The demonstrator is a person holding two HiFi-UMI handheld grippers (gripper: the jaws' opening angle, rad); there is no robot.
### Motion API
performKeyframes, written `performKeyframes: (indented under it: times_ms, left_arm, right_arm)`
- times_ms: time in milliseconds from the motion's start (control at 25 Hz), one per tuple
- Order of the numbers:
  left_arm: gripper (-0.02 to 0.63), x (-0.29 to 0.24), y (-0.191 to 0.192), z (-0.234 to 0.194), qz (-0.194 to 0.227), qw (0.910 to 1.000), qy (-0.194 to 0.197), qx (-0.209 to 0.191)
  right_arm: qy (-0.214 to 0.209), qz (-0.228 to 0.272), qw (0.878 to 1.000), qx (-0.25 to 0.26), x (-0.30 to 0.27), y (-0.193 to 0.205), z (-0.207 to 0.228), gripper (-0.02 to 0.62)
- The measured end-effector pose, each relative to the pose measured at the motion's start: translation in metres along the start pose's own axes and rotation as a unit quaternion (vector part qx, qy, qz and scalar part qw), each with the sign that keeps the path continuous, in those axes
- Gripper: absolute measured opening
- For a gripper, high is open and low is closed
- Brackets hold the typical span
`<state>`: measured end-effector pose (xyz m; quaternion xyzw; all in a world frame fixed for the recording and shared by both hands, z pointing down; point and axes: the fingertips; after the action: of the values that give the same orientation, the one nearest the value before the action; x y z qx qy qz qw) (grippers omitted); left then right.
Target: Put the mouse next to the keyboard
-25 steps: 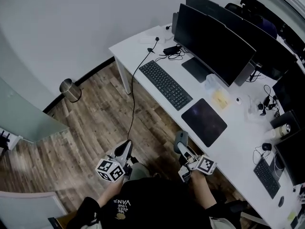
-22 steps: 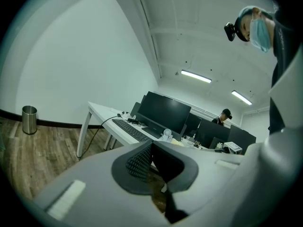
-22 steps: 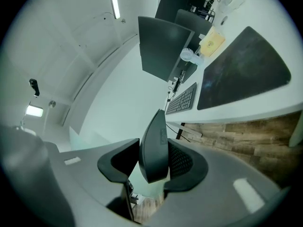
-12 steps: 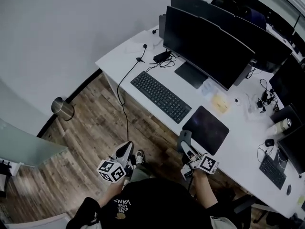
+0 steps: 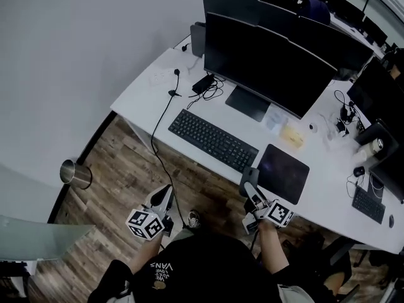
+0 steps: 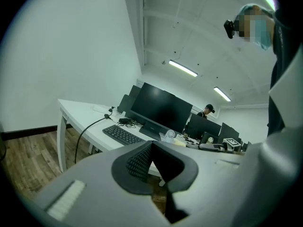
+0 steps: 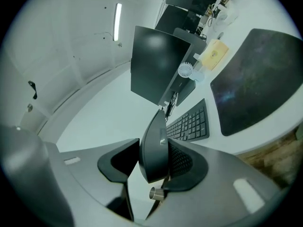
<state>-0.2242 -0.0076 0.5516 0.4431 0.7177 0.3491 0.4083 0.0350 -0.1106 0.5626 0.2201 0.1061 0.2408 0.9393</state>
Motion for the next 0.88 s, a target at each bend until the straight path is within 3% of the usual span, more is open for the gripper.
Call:
performKeyframes:
  times_ms: [320, 440, 560, 640, 760, 880]
  left_arm:
    - [0.002, -0.025, -0.024, -0.03, -0.014, 0.9984, 0.053, -0.011]
    - [0.002, -0.033, -0.031, -0.037, -0.02, 0.9973, 0.068, -0.019]
    - [0.002, -0.042, -0.036, -0.044, -0.025, 0.9964, 0.077, -0.022]
    - [0.002, -0.049, -0.037, -0.045, -0.028, 0.9958, 0.084, -0.022]
    - [0.002, -0.064, -0.032, -0.044, -0.038, 0.9945, 0.095, -0.02]
    - [0.002, -0.085, -0.027, -0.033, -0.051, 0.9923, 0.112, -0.019]
  right_arm:
    - [0.035, 0.055, 0.998, 0.005, -0.024, -0.007, 0.002, 0.179]
    - [0.079, 0.069, 0.994, -0.036, -0.023, 0.001, 0.011, 0.179]
    - [0.056, 0.083, 0.994, -0.032, -0.03, 0.0, 0.011, 0.179]
    - [0.065, 0.094, 0.992, -0.045, -0.026, 0.0, 0.017, 0.179]
    - [0.063, 0.108, 0.992, -0.016, -0.02, -0.011, 0.015, 0.179]
    - [0.087, 0.13, 0.987, -0.044, -0.007, -0.016, 0.034, 0.179]
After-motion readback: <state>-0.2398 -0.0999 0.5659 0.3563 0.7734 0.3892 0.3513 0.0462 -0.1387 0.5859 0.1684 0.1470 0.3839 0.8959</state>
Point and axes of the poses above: the fingertips, and each gripper's own axes: x backward along the fingers, z to its right, y out of its underside, and after that the axes turned 5 degrees about -z, right-handed
